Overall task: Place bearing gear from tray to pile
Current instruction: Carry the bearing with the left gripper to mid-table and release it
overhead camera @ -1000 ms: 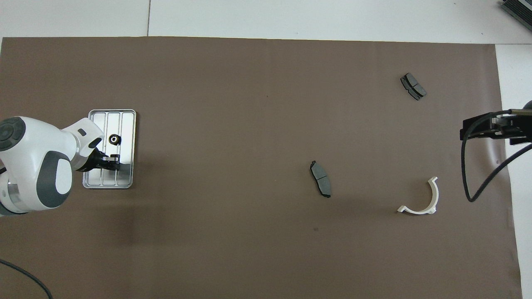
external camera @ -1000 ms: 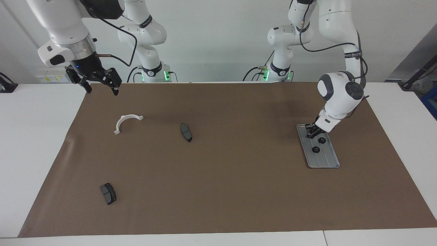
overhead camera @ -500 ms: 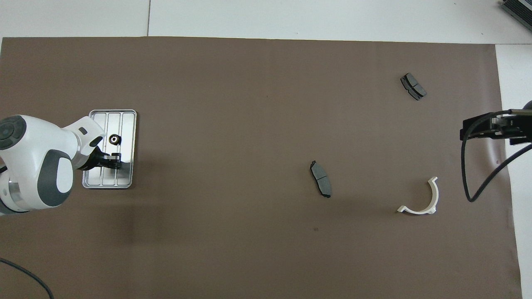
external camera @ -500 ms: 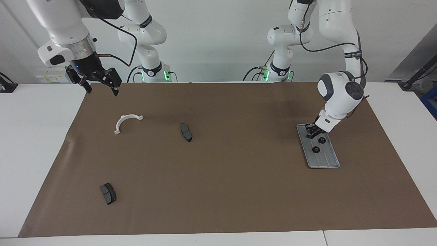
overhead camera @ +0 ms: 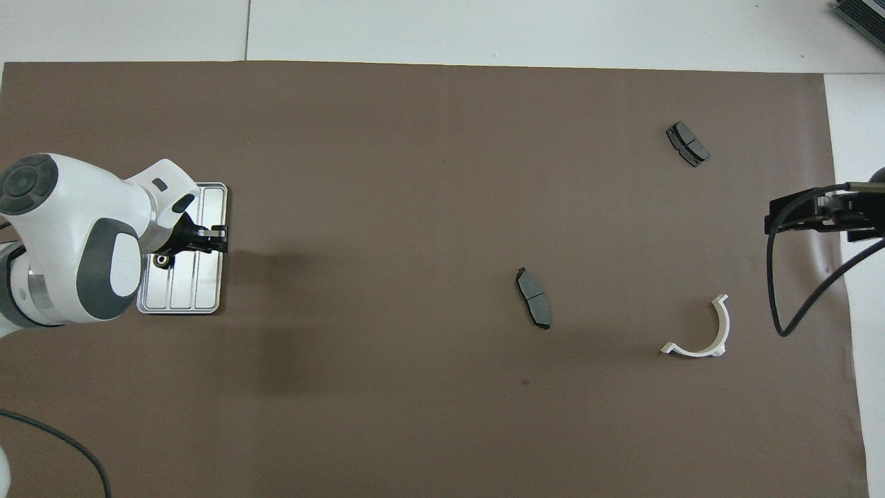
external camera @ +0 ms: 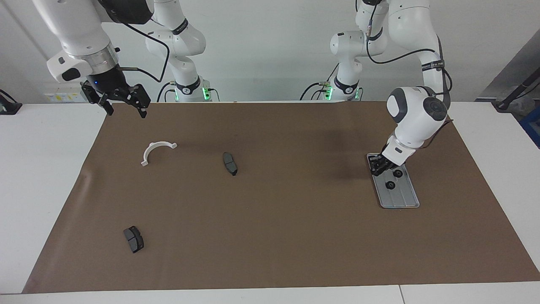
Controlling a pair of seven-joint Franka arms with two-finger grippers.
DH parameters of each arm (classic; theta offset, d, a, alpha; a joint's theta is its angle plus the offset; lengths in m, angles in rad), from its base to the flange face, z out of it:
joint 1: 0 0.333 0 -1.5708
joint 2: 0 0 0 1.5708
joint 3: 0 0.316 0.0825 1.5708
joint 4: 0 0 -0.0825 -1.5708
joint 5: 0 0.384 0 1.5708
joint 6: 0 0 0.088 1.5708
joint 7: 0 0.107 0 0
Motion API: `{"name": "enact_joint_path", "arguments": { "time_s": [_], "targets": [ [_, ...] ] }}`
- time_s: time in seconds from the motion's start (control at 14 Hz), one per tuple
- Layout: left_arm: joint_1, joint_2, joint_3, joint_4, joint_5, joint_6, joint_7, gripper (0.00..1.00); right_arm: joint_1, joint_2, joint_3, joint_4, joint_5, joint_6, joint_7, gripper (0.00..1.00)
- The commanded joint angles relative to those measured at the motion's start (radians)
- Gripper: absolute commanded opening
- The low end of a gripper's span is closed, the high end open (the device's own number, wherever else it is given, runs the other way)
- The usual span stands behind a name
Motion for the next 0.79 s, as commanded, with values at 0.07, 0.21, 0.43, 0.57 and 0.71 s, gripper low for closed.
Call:
{"name": "enact_joint_path", "arguments": {
  "time_s": [0.07,0.21,0.43,0.57,0.71],
  "targets": [
    [-0.156,0.02,0.012,0.029,-0.018,0.008,-0.198,0.23,-0.015,-0.028,0.007,-0.041,-0.004,0.021,0.0,1.0],
    [-0.255,0.022,0.012,0.025,-0.018,0.052,-0.329,0.26,-0.015,-0.028,0.007,-0.041,-0.004,0.021,0.0,1.0],
    [-0.358,0.028,0.012,0.024,-0.018,0.112,-0.439,0.26,-0.014,-0.028,0.007,-0.041,-0.004,0.023,0.0,1.0],
    [-0.409,0.029,0.012,0.021,-0.018,0.142,-0.469,0.26,-0.014,-0.028,0.007,-0.041,-0.004,0.023,0.0,1.0],
    [-0.452,0.043,0.014,0.025,-0.018,0.151,-0.473,0.26,-0.014,-0.028,0.007,-0.041,-0.004,0.023,-0.007,1.0]
  ]
}}
